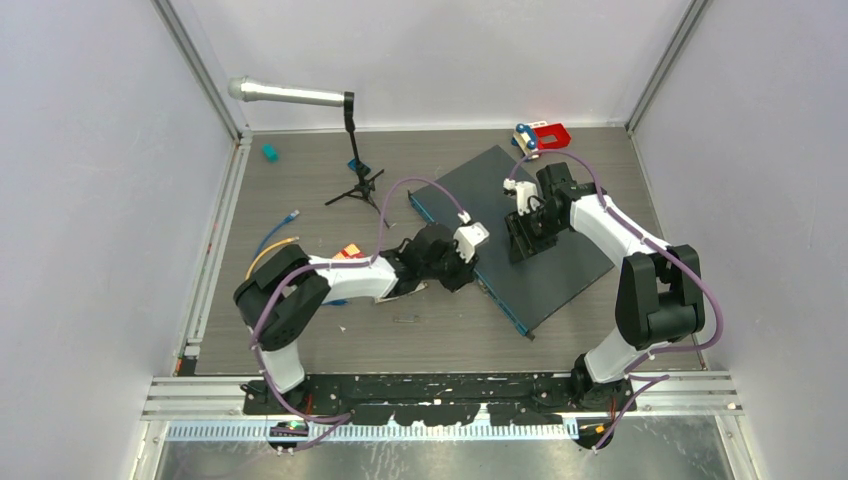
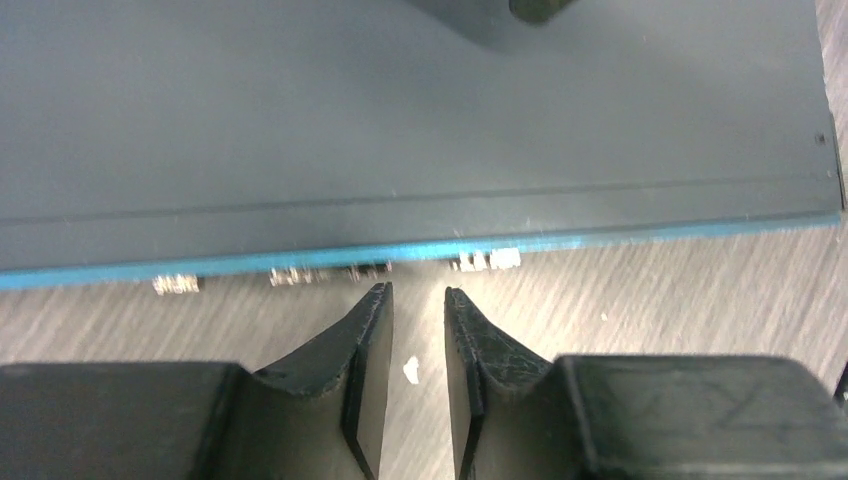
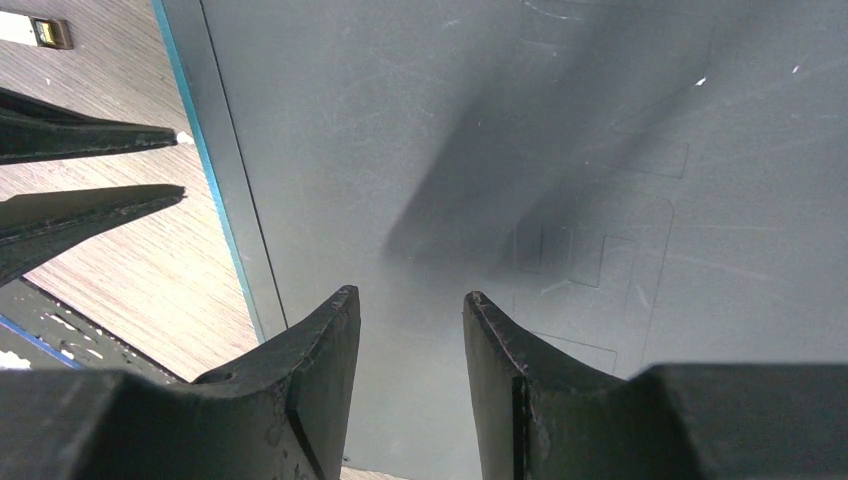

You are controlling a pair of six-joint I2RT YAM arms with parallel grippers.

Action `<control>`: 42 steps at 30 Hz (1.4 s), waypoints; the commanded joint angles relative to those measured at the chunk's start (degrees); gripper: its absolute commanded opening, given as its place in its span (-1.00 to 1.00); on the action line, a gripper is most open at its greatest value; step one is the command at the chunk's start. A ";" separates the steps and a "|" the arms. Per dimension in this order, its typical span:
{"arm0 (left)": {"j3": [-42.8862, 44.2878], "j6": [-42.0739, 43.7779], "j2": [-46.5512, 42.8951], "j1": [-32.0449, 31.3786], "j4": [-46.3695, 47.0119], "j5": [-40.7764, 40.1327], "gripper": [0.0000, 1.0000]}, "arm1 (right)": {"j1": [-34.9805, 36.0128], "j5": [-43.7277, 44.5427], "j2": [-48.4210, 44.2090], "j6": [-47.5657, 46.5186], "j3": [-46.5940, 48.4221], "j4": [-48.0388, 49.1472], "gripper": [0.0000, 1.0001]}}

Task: Pull the plug from the switch port
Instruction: Reset both arms

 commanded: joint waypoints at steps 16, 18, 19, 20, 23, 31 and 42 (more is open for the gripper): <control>-7.37 6.18 -24.49 21.53 -6.40 1.27 0.64 | -2.88 8.77 -17.65 6.32 5.18 6.33 0.60; -7.30 7.42 -27.28 24.53 -10.12 -0.42 0.79 | -2.98 11.88 -19.29 8.07 6.70 7.17 0.61; -7.54 7.50 -28.58 26.40 -11.47 -0.92 0.85 | -2.99 13.08 -19.84 8.95 7.32 7.37 0.62; -8.02 7.13 -30.18 28.31 -12.42 -1.27 0.91 | -2.99 13.99 -20.19 9.98 7.91 7.43 0.67; -9.63 5.93 -34.79 33.54 -14.73 -2.82 0.99 | -3.01 15.08 -20.76 12.18 8.38 7.44 0.77; -12.06 8.37 -47.34 41.84 -21.19 -12.26 0.99 | -3.08 20.03 -24.91 17.96 0.91 13.97 0.87; -13.56 8.80 -59.06 42.27 -24.95 -14.18 0.99 | -3.05 21.12 -34.54 17.60 -7.45 22.30 0.87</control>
